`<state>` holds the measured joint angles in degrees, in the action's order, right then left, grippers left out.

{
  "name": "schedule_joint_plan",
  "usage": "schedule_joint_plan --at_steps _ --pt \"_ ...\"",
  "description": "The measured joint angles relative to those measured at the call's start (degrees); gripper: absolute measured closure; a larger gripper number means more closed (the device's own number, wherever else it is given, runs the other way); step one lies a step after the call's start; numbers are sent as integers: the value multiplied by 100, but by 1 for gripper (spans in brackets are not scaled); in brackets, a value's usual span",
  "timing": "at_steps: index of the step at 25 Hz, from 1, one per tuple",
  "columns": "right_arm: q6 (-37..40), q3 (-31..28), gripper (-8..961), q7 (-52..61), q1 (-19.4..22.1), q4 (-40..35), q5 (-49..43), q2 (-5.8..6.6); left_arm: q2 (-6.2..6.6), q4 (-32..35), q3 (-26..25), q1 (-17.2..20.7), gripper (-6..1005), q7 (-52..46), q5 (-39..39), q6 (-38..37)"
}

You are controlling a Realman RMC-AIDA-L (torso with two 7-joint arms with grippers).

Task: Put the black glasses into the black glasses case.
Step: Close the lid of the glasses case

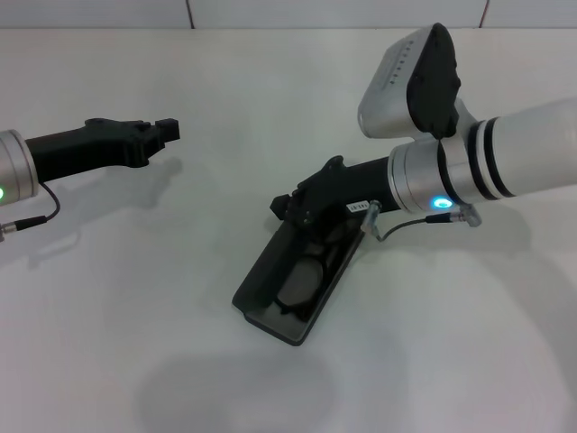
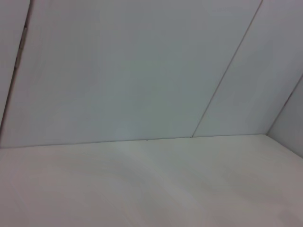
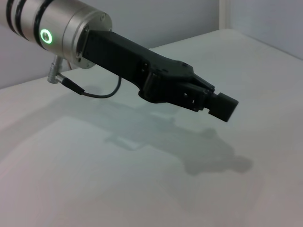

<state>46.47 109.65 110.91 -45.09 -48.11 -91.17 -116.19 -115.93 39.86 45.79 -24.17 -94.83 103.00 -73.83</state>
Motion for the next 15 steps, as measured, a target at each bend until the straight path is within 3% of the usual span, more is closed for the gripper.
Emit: schedule_joint_plan --at_steps 15 --pt "-378 573 954 -55 175 244 542 -2 -12 -25 0 38 952 25 0 1"
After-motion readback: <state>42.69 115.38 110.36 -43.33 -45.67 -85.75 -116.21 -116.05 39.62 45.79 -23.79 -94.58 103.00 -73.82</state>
